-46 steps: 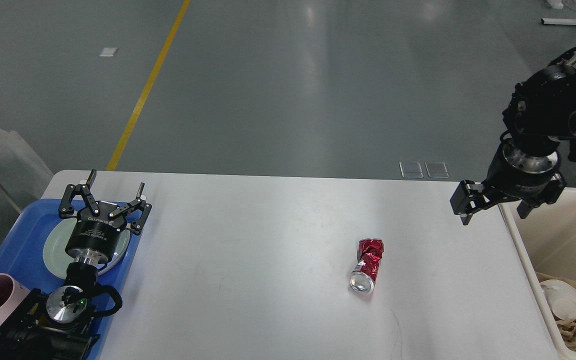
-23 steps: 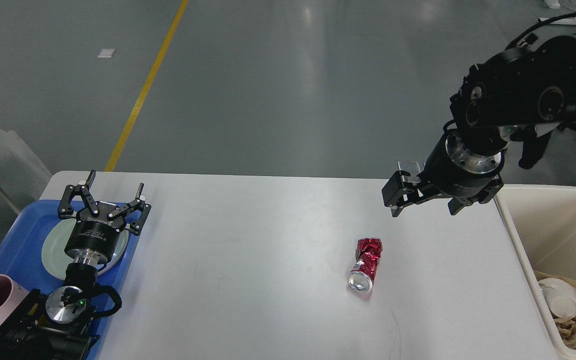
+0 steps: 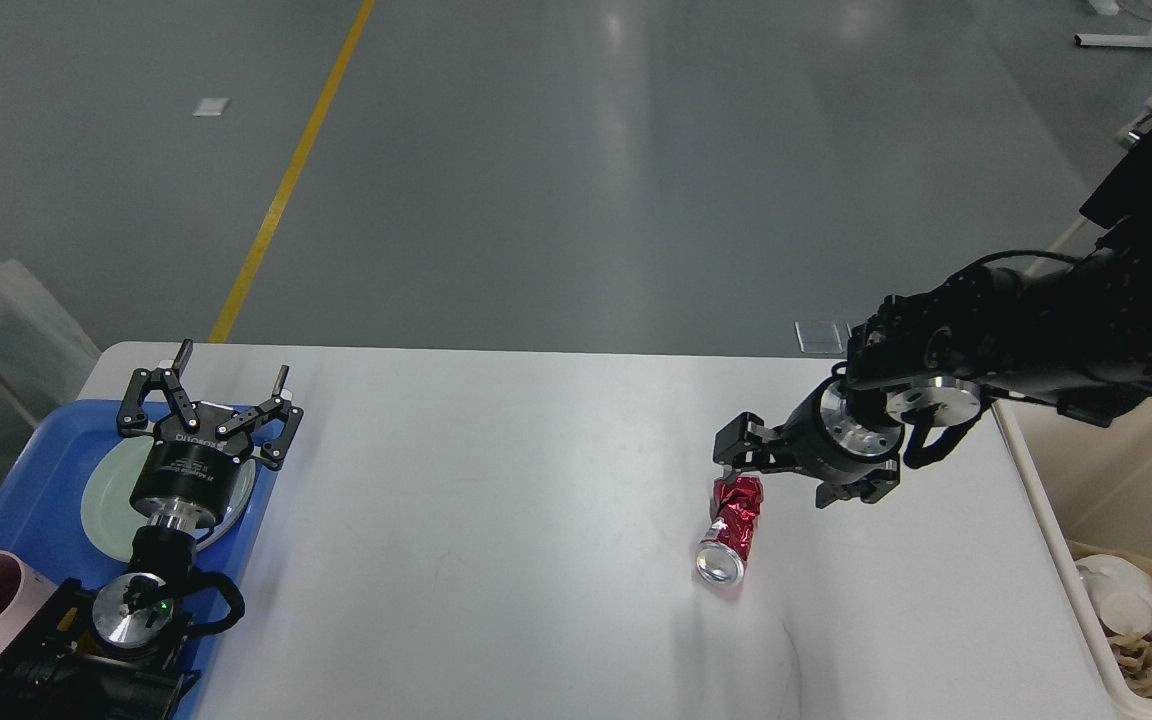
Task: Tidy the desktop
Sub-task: 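Lower and grasp the red soda can with the right gripper, then carry the red can into the white bin and release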
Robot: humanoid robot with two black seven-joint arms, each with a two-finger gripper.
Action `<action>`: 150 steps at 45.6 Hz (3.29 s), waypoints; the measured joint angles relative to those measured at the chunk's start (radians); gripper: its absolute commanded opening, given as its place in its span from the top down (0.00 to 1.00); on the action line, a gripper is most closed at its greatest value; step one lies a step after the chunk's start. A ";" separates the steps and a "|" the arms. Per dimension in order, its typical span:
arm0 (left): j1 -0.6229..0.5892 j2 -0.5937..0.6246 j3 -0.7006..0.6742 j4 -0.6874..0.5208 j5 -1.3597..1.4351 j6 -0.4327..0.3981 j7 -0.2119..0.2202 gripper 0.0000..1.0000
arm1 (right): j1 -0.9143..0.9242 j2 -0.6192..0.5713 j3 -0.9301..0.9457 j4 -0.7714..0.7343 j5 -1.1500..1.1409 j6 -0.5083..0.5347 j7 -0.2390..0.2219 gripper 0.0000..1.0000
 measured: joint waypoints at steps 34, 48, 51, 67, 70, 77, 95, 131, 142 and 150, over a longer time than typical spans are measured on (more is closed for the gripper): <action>-0.001 0.000 0.000 0.000 0.000 0.000 0.000 0.04 | -0.450 0.136 0.031 -0.481 -0.121 -0.136 -0.005 0.00; -0.002 0.000 0.000 0.000 0.000 0.000 0.000 0.04 | -0.500 0.151 0.052 -0.486 -0.174 -0.220 -0.005 0.27; -0.002 0.000 0.000 0.000 0.000 0.000 0.000 0.04 | -0.501 0.152 0.052 -0.486 -0.174 -0.225 -0.005 0.43; -0.002 0.000 0.000 0.000 0.000 0.000 0.000 0.04 | -0.489 0.148 0.058 -0.459 -0.169 -0.226 -0.006 1.00; -0.002 0.000 0.000 0.000 0.000 0.000 0.000 0.04 | -0.485 0.146 0.070 -0.453 -0.163 -0.225 -0.008 1.00; -0.002 0.000 0.000 0.000 0.000 0.000 0.000 0.04 | -0.455 0.131 0.082 -0.406 -0.158 -0.224 -0.010 1.00; -0.002 0.000 -0.001 0.000 0.000 0.000 0.000 0.04 | -0.186 0.032 0.062 -0.086 -0.154 -0.172 -0.010 1.00; -0.002 0.000 0.000 0.000 0.000 0.002 0.000 0.04 | 0.673 -0.122 -0.240 0.395 -0.156 0.322 -0.009 1.00; -0.002 0.000 0.000 0.000 0.000 0.001 0.000 0.04 | 0.643 -0.170 -0.328 0.390 -0.153 0.272 0.000 1.00; 0.000 0.001 0.000 0.000 0.000 0.001 0.000 0.04 | 0.562 -0.261 -0.429 0.341 -0.166 0.219 0.008 1.00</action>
